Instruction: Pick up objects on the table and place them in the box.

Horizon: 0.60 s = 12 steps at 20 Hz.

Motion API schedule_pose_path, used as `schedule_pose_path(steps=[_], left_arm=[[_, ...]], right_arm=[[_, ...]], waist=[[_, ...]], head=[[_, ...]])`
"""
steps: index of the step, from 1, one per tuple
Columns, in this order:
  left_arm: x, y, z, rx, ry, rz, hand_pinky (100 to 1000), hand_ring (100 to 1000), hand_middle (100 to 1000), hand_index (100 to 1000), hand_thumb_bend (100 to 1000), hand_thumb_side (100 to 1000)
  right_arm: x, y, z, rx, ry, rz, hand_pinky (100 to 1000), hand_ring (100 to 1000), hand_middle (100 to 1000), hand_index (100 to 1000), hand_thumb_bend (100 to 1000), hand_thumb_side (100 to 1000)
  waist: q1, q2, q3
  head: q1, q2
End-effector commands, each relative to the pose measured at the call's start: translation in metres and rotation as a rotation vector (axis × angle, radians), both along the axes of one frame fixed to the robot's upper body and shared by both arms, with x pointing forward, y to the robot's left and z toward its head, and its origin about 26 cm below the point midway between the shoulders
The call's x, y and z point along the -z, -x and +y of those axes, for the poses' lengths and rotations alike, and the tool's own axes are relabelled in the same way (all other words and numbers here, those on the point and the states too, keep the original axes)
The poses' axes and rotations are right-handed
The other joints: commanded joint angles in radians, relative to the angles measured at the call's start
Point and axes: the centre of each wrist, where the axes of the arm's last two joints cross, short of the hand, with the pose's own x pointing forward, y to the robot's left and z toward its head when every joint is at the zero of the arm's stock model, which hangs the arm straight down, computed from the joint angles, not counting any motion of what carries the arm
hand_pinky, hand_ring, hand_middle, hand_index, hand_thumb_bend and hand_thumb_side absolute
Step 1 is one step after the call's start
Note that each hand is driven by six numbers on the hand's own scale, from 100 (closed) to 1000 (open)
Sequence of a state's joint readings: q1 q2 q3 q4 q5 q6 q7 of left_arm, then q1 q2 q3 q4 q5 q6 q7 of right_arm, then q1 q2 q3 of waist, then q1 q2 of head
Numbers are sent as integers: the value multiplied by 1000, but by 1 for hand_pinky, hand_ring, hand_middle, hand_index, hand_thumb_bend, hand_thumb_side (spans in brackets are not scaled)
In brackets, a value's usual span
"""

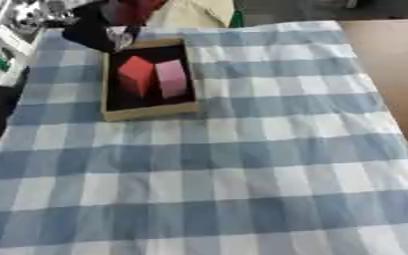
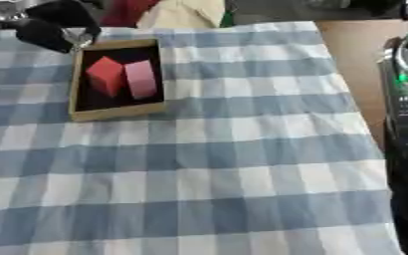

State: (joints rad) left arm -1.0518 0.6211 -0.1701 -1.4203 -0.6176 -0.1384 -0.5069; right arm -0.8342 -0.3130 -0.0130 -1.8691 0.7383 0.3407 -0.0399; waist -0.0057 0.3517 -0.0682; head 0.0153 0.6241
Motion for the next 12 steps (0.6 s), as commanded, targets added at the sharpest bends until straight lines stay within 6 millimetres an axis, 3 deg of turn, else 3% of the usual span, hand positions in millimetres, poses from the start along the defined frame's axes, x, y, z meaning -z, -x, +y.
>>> schedule_pose_path(steps=[1, 3, 6, 9, 12], left_arm=[[-31, 50, 9, 62, 111, -166, 771, 804, 757, 816, 100, 532], [-29, 78, 11, 122, 214, -224, 760, 786, 751, 808, 100, 510], [-20, 113, 13, 199, 374, -275, 738, 769, 743, 814, 100, 560], [-8, 121, 26, 254, 558, -328, 720, 755, 725, 806, 100, 665], [8, 120, 41, 313, 717, -378, 715, 750, 710, 793, 100, 685]], right_arm=[[-9, 8, -5, 25, -2, -54, 847, 730, 386, 639, 171, 709], [-9, 10, -7, 30, -6, -61, 847, 729, 387, 639, 170, 709], [-9, 12, -8, 33, -15, -71, 847, 728, 389, 638, 168, 709], [-9, 15, -10, 23, -35, -95, 849, 729, 392, 637, 158, 710], [-7, 17, -13, 5, -53, -118, 849, 727, 393, 634, 151, 716]], waist=[[-3, -32, 8], [-6, -32, 17], [-13, -32, 28], [-22, -33, 40], [-32, -33, 50]], head=[[-14, 10], [-22, 10], [-31, 7], [-44, 2], [-54, -3]])
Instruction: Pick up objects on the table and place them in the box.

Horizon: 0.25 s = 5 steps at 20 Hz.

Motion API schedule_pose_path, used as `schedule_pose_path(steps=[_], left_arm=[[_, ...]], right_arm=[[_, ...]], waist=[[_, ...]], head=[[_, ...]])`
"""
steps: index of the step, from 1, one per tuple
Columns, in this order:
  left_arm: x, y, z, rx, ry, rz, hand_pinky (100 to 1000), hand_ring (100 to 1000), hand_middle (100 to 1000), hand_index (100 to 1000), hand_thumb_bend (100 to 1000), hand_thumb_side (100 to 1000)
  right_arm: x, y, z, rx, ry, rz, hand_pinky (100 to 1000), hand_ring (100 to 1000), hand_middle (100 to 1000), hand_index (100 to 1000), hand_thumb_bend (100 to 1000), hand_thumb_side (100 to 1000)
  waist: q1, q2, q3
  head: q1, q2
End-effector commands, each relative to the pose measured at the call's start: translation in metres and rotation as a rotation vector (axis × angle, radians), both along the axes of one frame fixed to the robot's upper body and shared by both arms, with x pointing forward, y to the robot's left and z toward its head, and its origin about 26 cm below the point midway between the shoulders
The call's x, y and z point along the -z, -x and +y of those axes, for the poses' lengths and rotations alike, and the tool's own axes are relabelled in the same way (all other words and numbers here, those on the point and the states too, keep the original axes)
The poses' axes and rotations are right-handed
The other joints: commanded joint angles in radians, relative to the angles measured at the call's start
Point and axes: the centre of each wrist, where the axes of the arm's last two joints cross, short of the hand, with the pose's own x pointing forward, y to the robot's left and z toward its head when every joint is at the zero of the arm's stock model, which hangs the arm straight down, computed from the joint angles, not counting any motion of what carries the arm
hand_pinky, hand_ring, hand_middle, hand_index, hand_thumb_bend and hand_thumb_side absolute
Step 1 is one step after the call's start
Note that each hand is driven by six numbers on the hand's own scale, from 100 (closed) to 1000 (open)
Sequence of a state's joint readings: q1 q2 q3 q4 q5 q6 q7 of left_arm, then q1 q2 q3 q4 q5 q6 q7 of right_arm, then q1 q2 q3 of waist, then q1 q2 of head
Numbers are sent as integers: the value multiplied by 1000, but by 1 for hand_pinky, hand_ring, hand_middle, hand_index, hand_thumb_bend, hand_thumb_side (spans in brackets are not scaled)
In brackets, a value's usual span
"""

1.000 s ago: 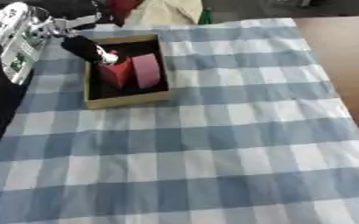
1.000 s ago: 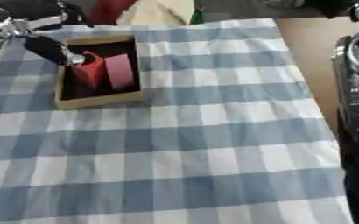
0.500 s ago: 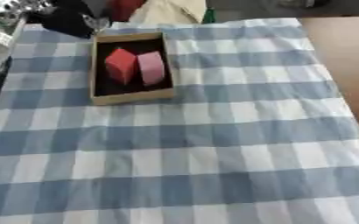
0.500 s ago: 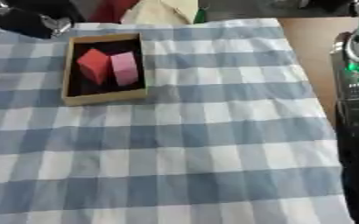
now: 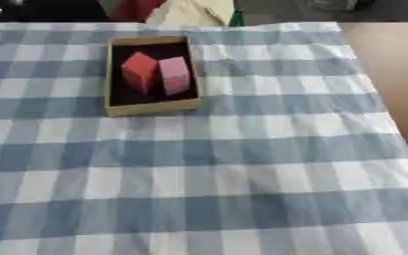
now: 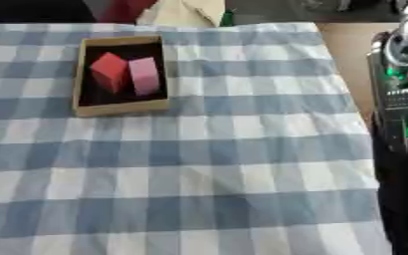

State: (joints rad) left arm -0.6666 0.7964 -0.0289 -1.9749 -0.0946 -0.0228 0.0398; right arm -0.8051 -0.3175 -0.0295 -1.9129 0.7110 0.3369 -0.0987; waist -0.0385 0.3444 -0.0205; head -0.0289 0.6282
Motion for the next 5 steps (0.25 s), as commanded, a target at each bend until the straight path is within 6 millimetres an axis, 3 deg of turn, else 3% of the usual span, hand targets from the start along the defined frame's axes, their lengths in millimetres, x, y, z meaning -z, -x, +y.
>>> schedule_pose_path(steps=[1, 5], left_arm=[[-2, 9, 16, 55, 144, -111, 716, 750, 709, 791, 100, 689], [16, 9, 33, 78, 283, -165, 717, 752, 702, 780, 100, 686]], right_arm=[[-8, 8, -8, -3, -18, -64, 849, 726, 392, 633, 148, 718], [-4, 10, -13, -6, -79, -95, 852, 724, 397, 628, 137, 727]], waist=[[-2, -25, 6], [-14, -26, 14]], head=[[-14, -8], [-23, -11]])
